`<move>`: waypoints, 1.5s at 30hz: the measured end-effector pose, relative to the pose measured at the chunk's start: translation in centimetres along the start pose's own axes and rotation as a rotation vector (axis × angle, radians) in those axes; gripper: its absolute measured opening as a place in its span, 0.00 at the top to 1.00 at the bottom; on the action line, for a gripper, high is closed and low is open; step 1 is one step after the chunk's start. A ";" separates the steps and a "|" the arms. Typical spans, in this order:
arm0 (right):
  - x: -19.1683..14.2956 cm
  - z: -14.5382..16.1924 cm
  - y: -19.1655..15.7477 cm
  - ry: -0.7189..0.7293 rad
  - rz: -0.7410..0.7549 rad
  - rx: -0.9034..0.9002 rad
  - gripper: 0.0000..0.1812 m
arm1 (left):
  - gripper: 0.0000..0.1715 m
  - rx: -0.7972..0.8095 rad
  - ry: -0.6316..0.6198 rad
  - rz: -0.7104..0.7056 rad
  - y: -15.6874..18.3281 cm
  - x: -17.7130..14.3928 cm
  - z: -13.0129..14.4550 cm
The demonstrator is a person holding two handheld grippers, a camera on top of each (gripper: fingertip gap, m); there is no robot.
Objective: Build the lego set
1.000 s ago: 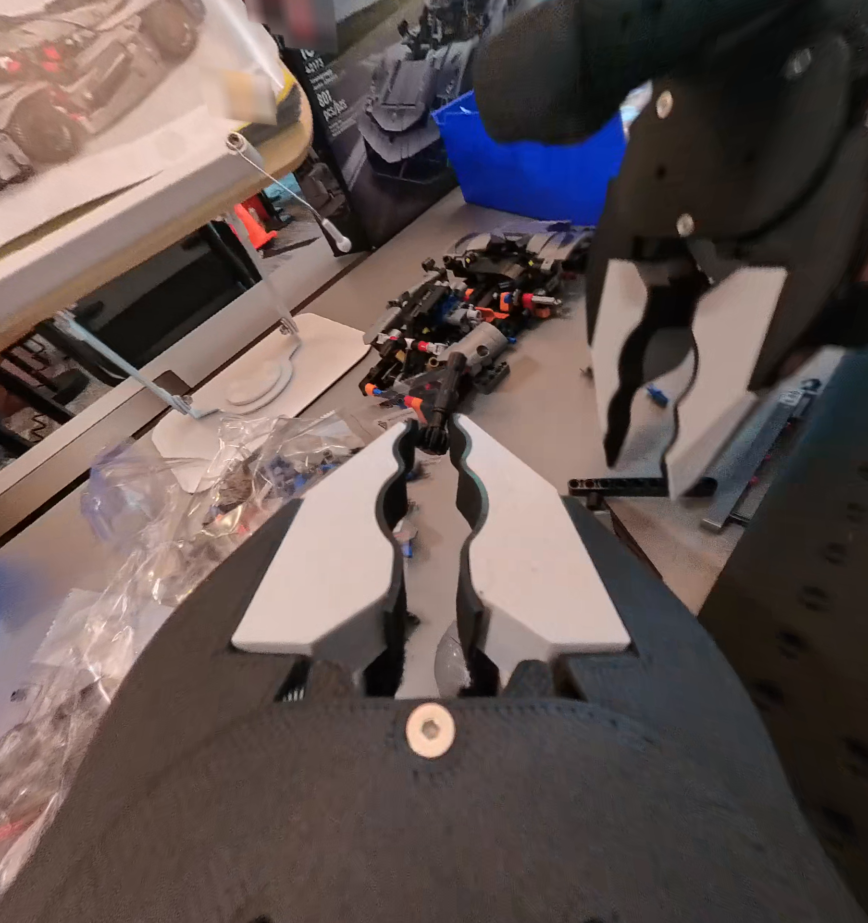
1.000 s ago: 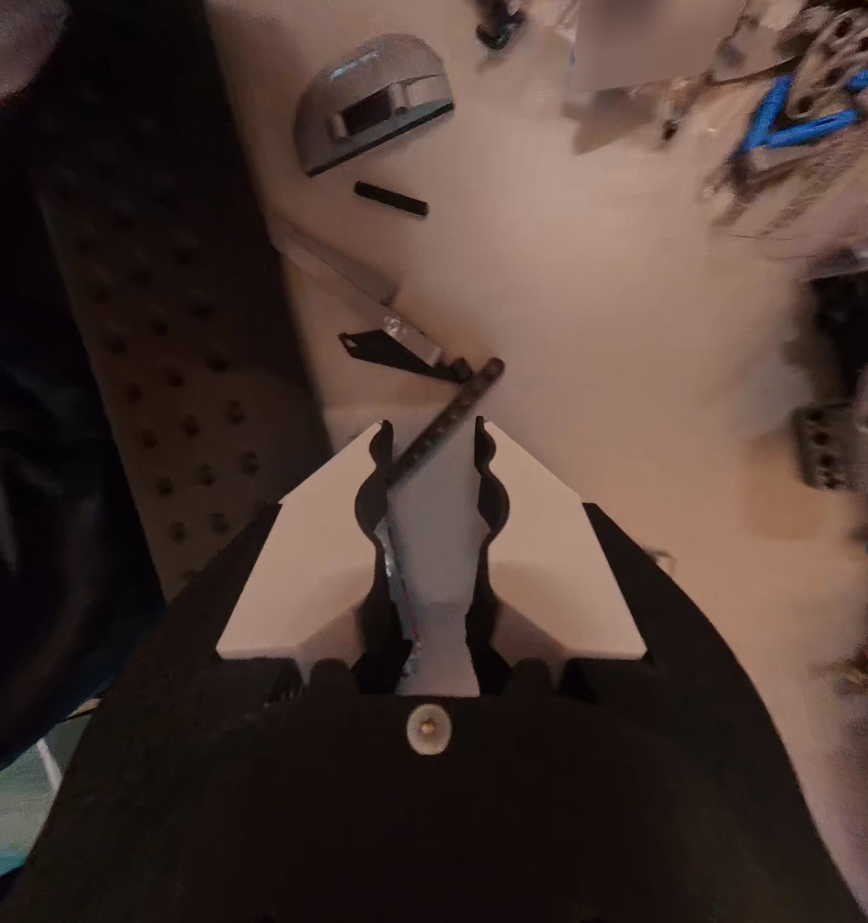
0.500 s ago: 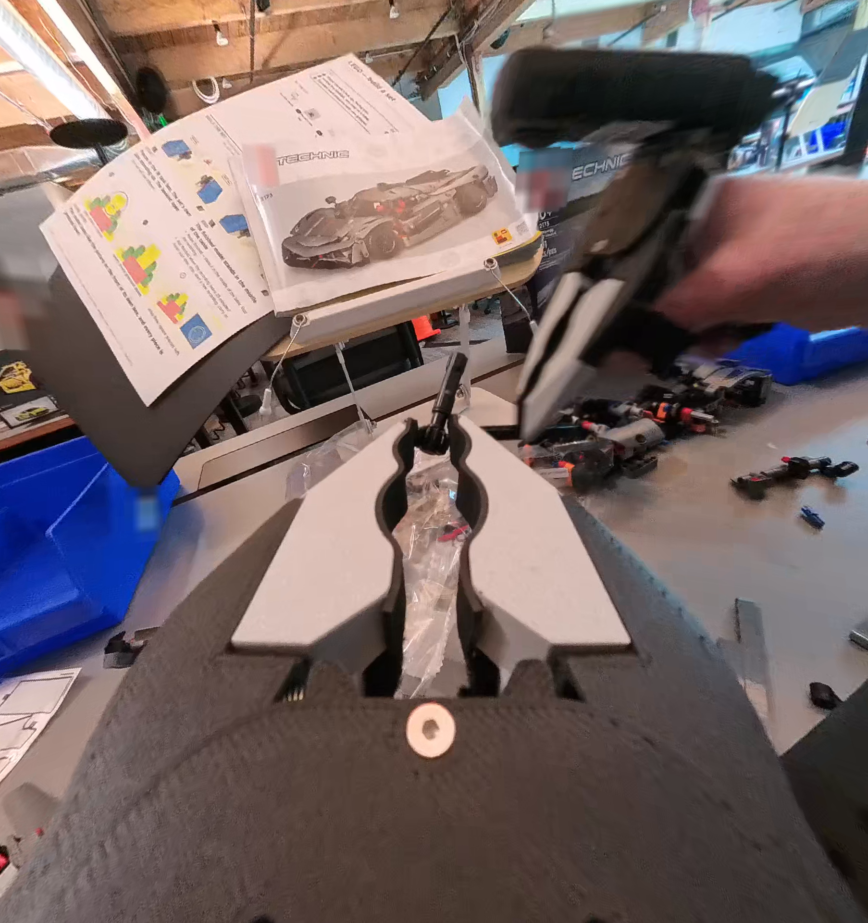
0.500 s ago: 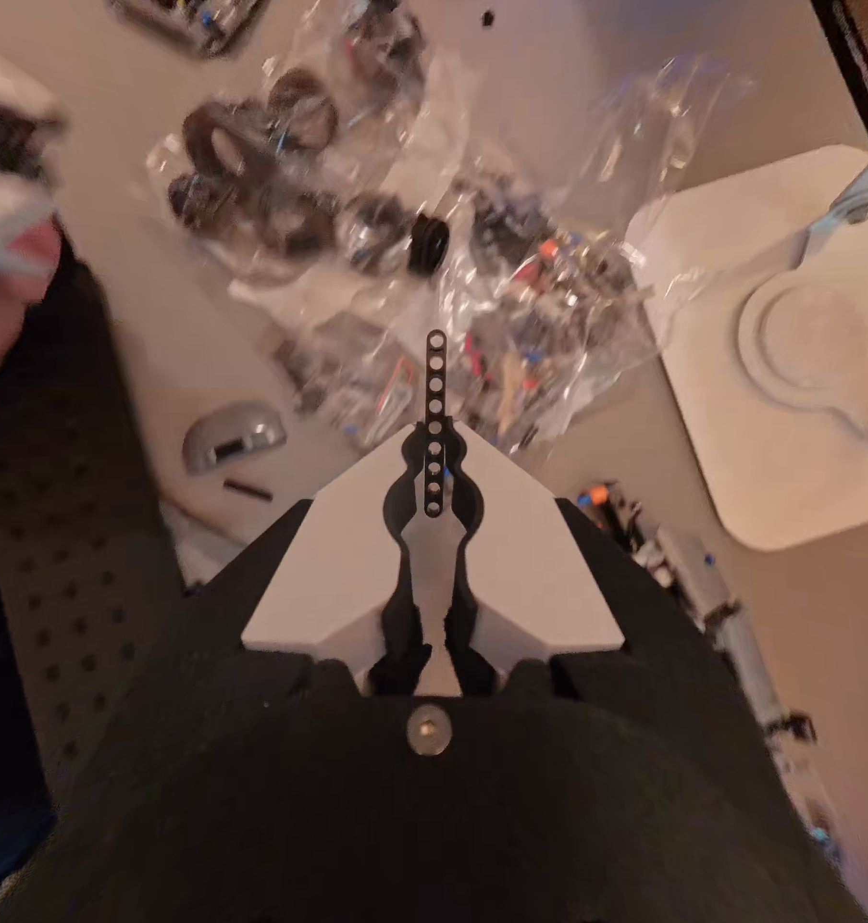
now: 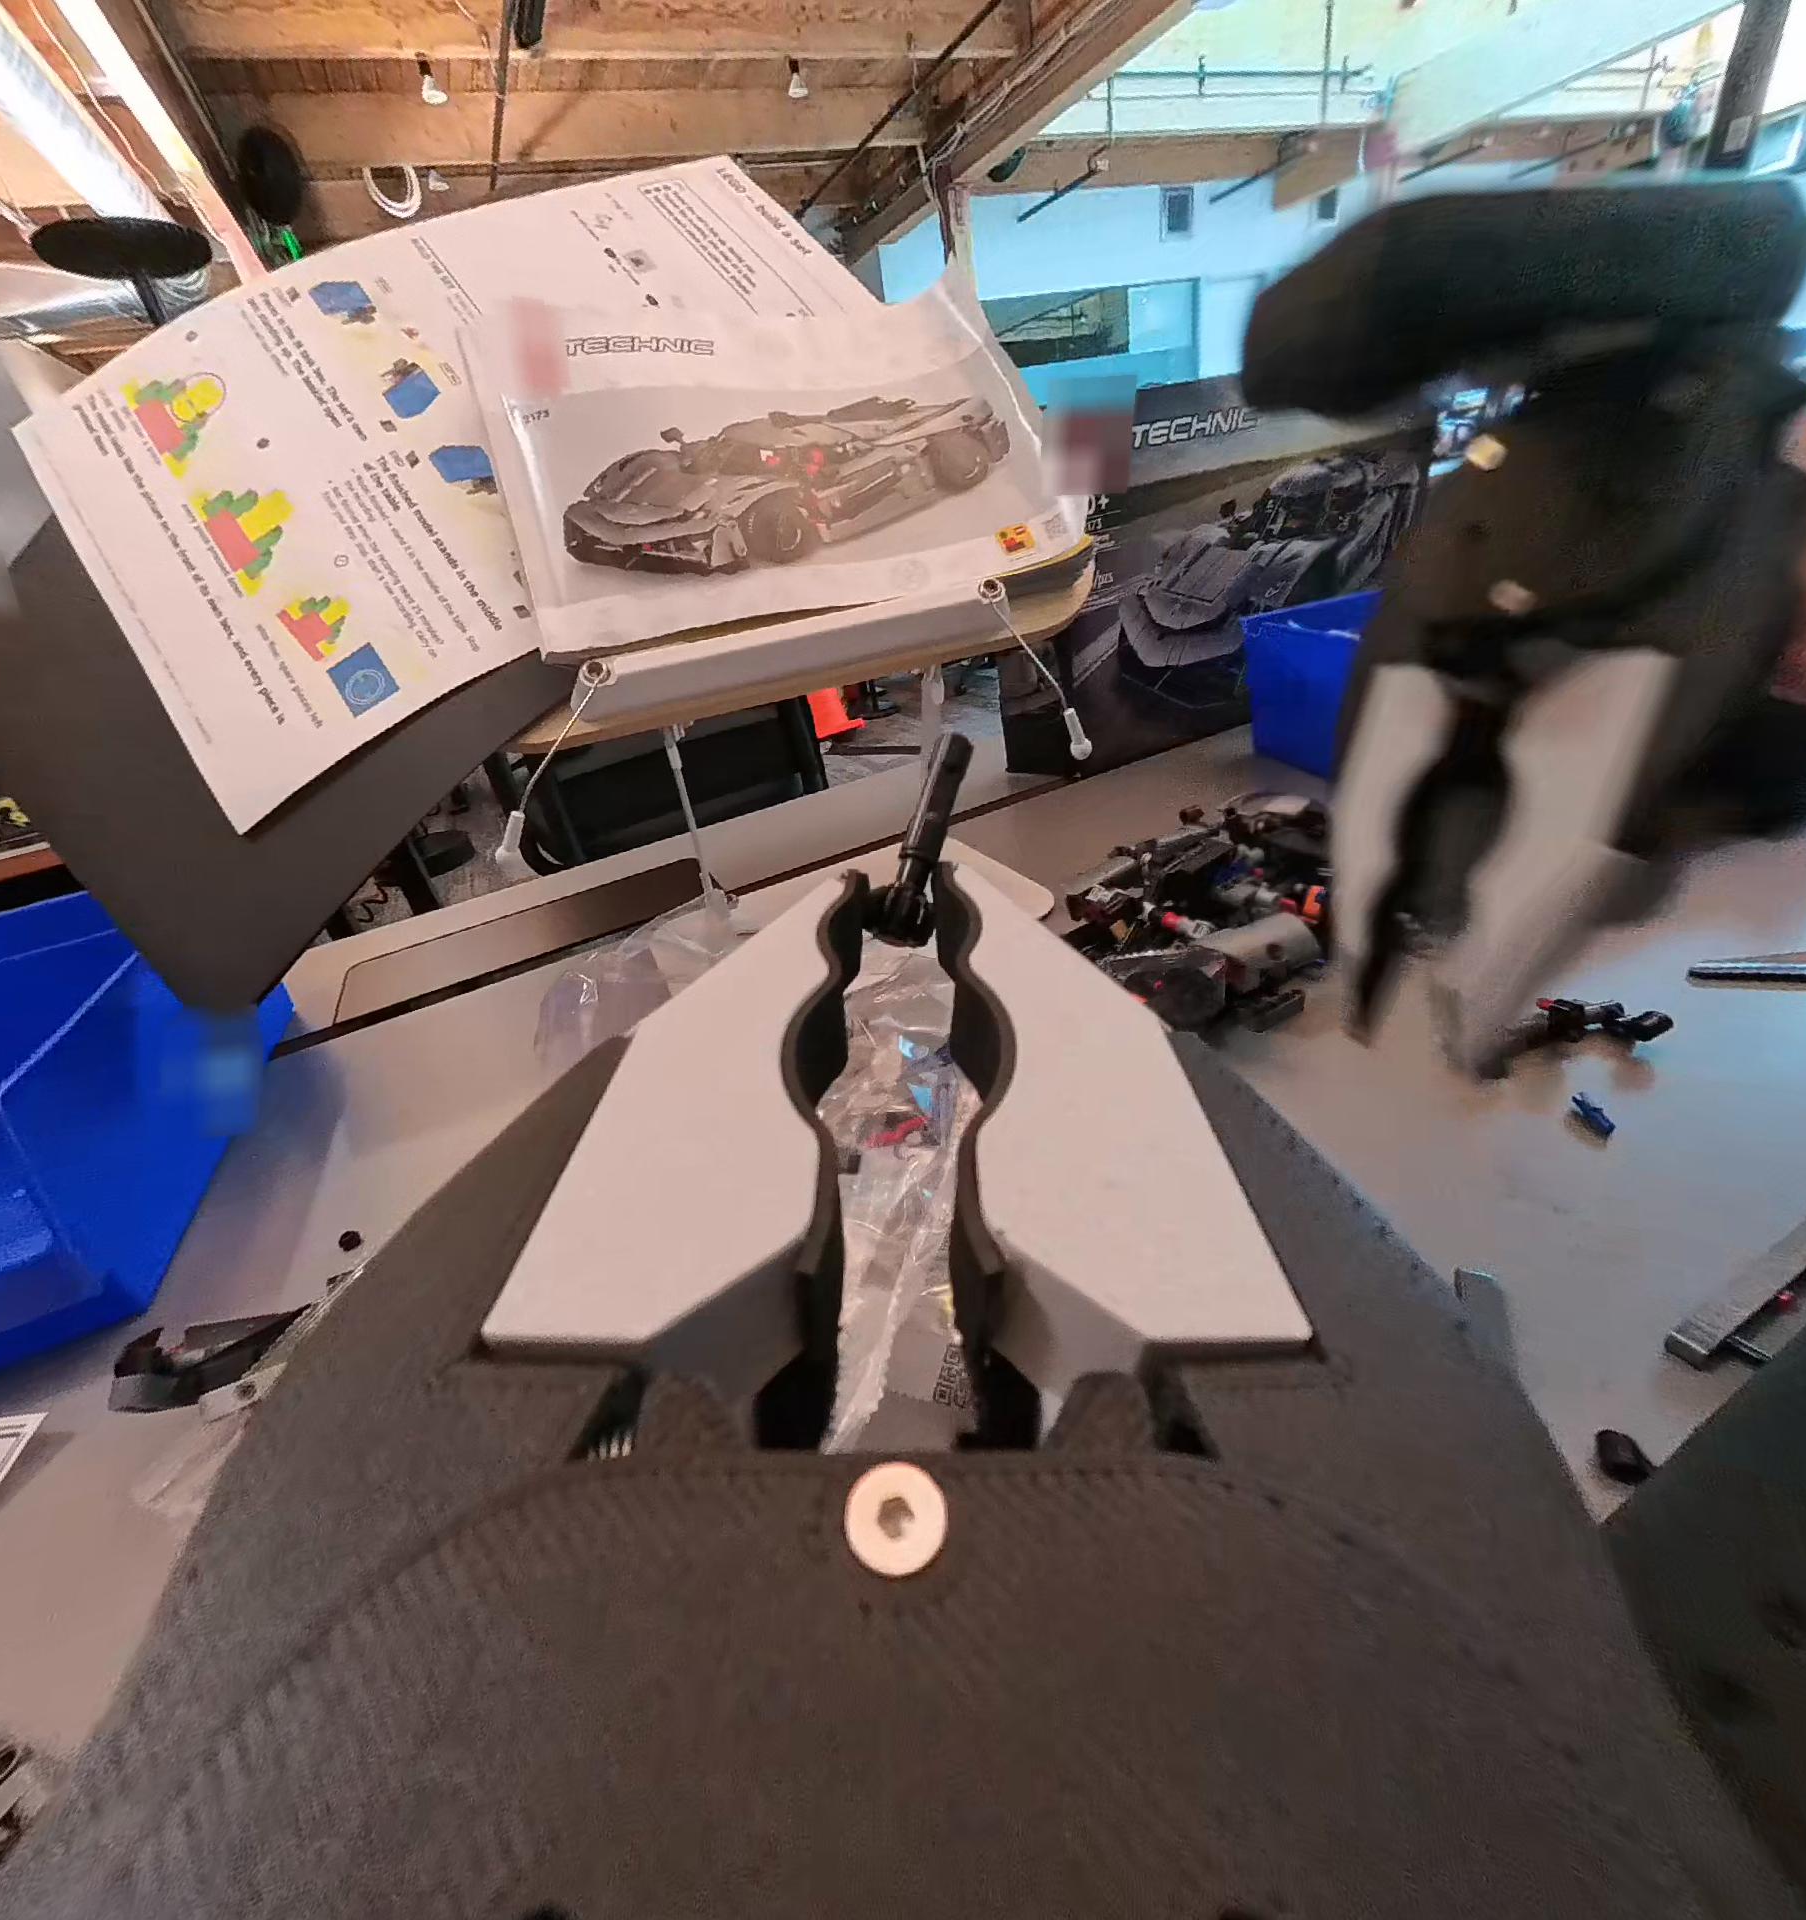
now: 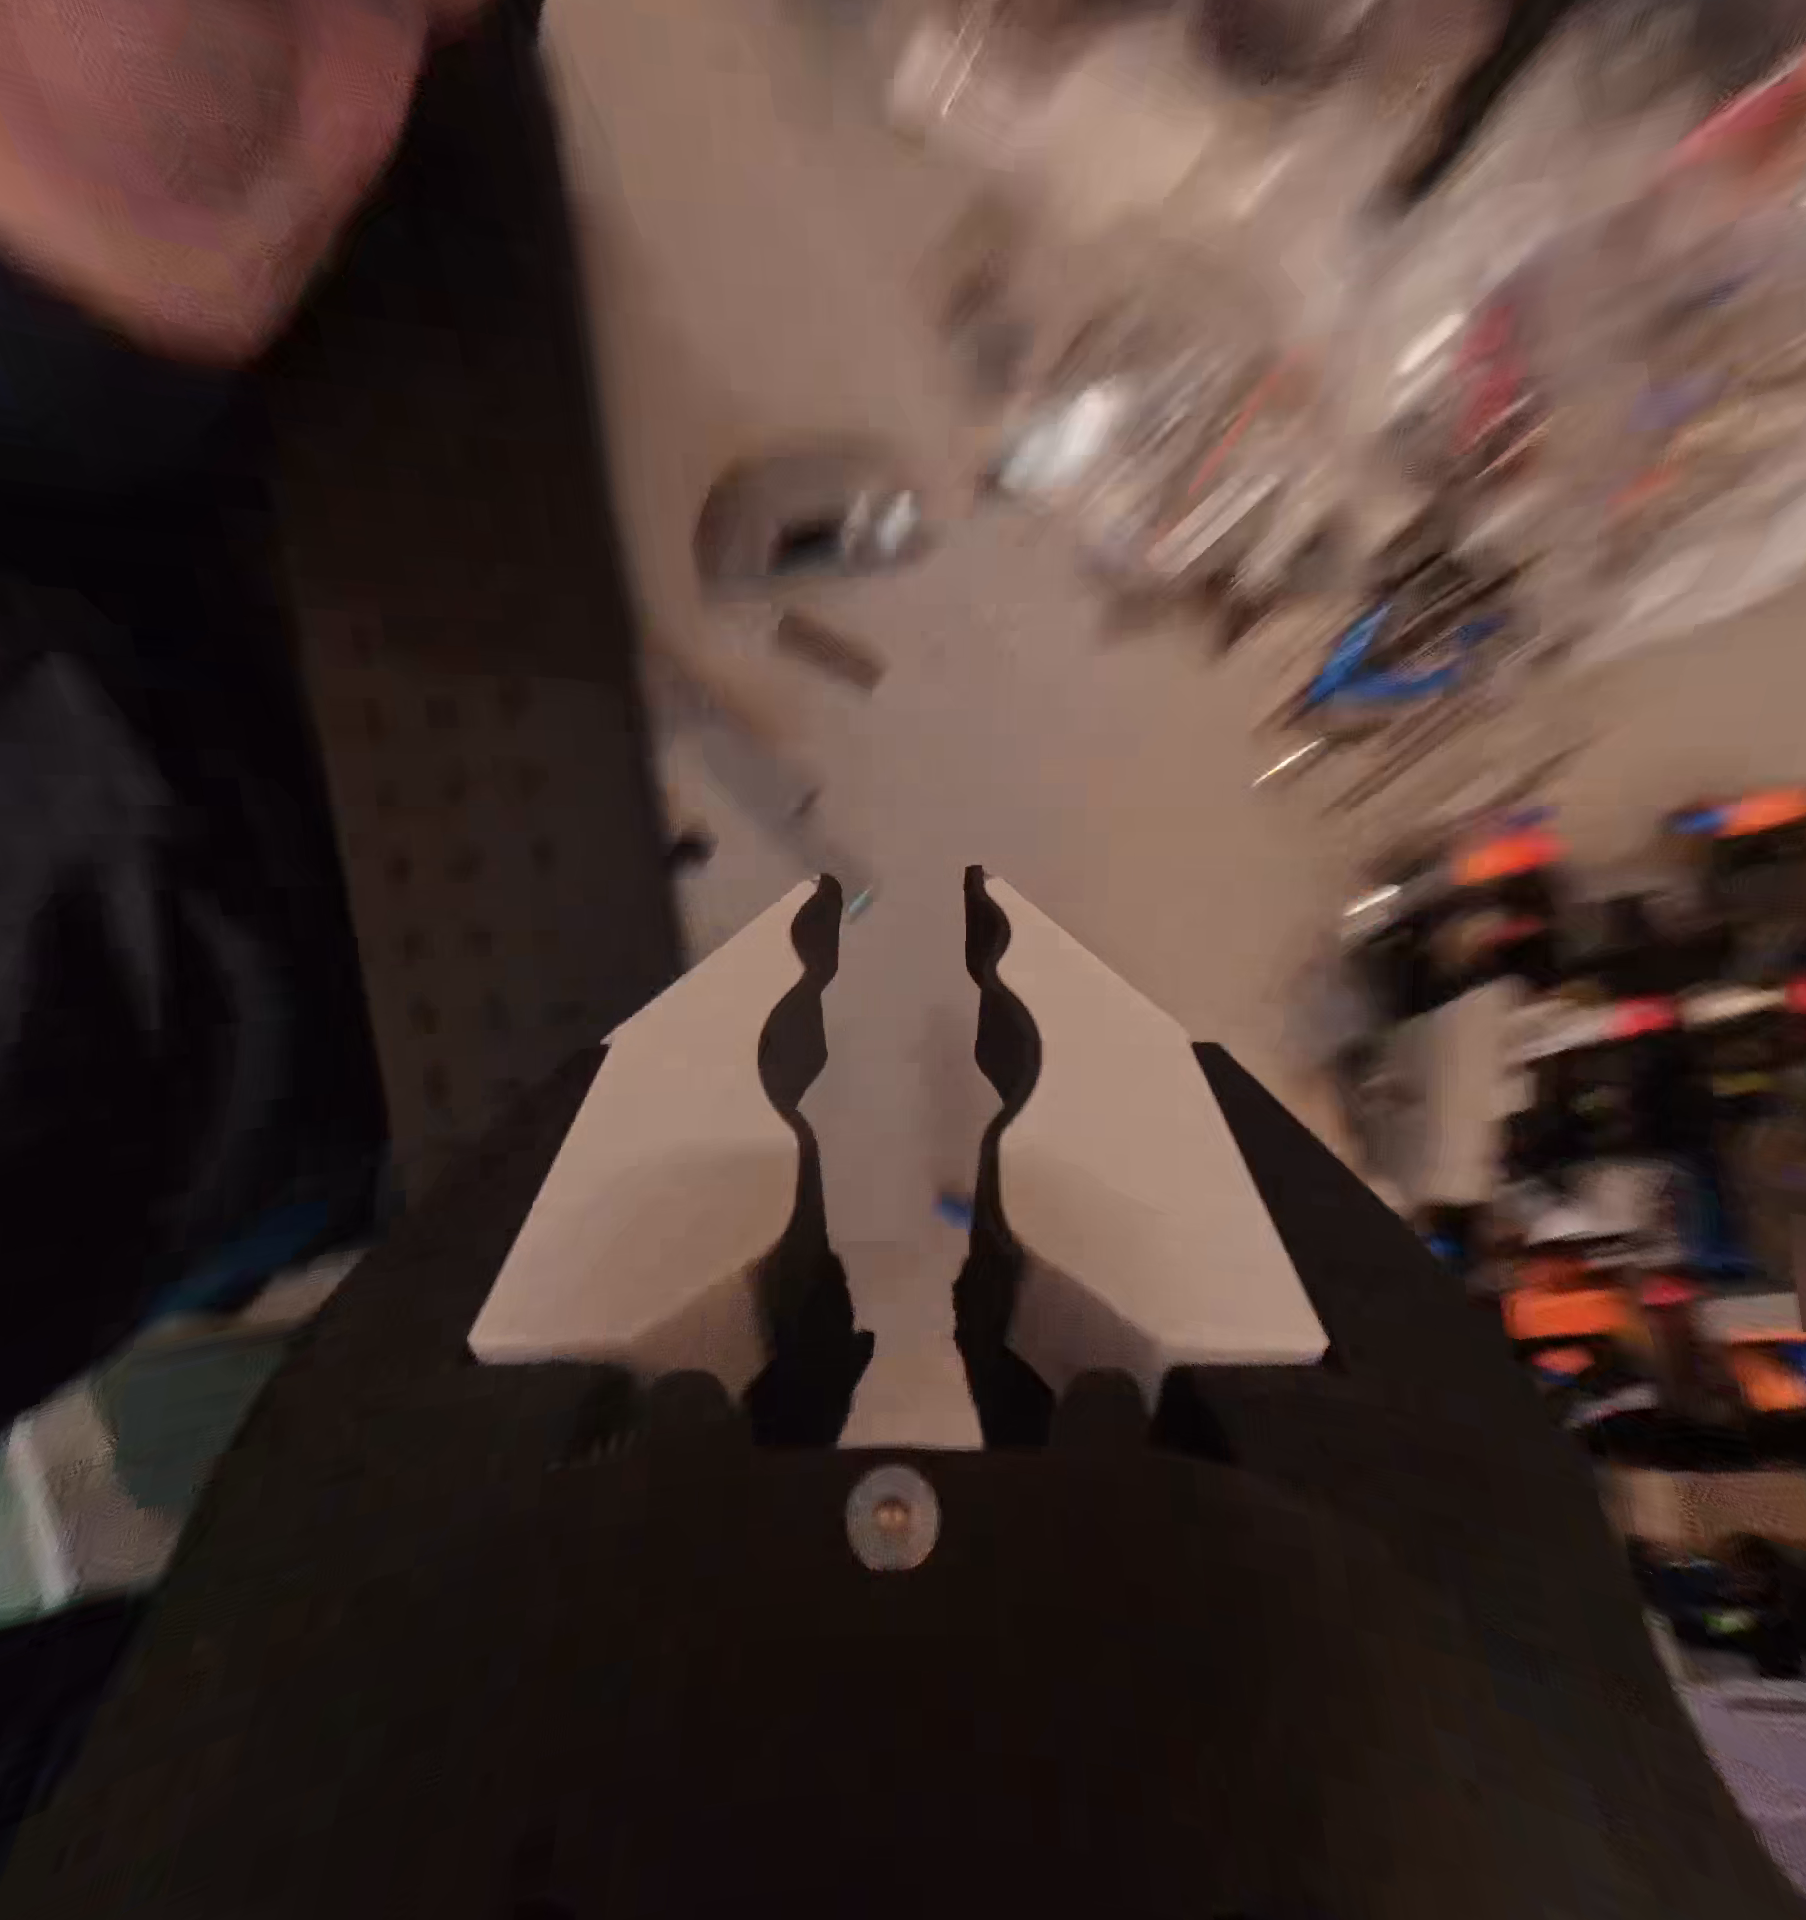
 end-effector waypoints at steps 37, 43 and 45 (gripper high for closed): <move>6.5 -2.2 -0.7 0.114 0.063 -0.242 0.81 | 0.94 -0.080 -0.028 0.060 0.6 0.5 1.1; 9.3 -2.5 -0.6 0.030 0.010 -0.298 0.91 | 0.94 -0.099 -0.007 0.054 0.3 0.2 0.7; 9.5 -2.4 -1.0 0.037 -0.008 -0.305 0.99 | 0.94 -0.104 0.002 0.046 0.1 0.1 0.6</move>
Point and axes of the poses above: each gripper's, where its closed fingertips meet, x out along the fingers, z out of its underside, y = z × x across the jaws, the point moved 1 cm from there along -x, back along the fingers, and after that the axes turned 9 degrees about y, right-handed, at the moved point
